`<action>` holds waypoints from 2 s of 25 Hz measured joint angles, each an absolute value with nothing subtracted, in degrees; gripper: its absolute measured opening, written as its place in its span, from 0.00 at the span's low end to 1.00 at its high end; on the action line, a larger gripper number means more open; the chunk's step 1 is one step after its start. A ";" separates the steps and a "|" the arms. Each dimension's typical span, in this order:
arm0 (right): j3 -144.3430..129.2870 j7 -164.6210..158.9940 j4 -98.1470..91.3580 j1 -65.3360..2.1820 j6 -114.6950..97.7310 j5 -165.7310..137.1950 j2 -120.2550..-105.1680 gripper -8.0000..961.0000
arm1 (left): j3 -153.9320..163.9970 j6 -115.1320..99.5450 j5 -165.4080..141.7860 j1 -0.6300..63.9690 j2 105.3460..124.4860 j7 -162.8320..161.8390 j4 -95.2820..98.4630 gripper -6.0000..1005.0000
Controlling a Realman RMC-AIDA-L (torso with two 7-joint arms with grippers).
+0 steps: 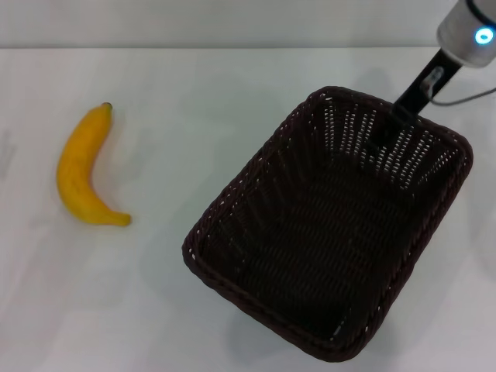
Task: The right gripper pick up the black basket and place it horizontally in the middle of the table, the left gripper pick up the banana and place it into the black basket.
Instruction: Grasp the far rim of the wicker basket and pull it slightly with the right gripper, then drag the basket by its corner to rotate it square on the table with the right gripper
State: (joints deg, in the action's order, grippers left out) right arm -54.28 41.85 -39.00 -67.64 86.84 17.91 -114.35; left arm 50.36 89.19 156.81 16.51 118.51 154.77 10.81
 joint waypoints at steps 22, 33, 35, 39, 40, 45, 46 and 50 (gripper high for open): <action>-57.23 37.43 -36.62 -67.91 85.18 16.20 -115.16 0.45 | 49.88 88.76 152.89 15.90 115.96 152.65 10.81 0.86; -56.84 24.65 -40.64 -65.86 87.79 15.60 -113.50 0.20 | 47.74 87.25 154.30 16.50 116.15 153.16 10.81 0.86; -55.60 21.21 -43.12 -64.29 89.18 15.65 -113.19 0.18 | 46.75 86.66 154.59 16.62 116.20 153.16 10.81 0.85; -50.65 15.37 -50.56 -59.91 93.31 16.06 -113.62 0.17 | 44.95 84.96 154.66 17.17 116.38 153.18 10.81 0.85; -49.45 14.40 -52.65 -58.71 94.42 16.25 -114.14 0.17 | 44.64 84.40 154.68 17.36 116.39 153.21 10.81 0.85; -48.36 8.27 -62.43 -50.25 97.01 24.51 -115.48 0.17 | 44.46 81.79 154.69 18.52 116.13 153.81 10.87 0.85; -49.30 7.10 -63.63 -48.56 96.39 26.29 -115.51 0.17 | 44.42 81.44 154.69 18.83 116.06 153.87 10.89 0.85; -53.94 2.23 -66.74 -42.50 94.35 31.19 -115.31 0.16 | 43.81 81.09 154.70 19.62 115.87 153.91 10.94 0.85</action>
State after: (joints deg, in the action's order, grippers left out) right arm -53.94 2.23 -66.74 -42.50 94.35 31.19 -115.31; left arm 43.81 81.09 154.70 19.62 115.87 153.91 10.94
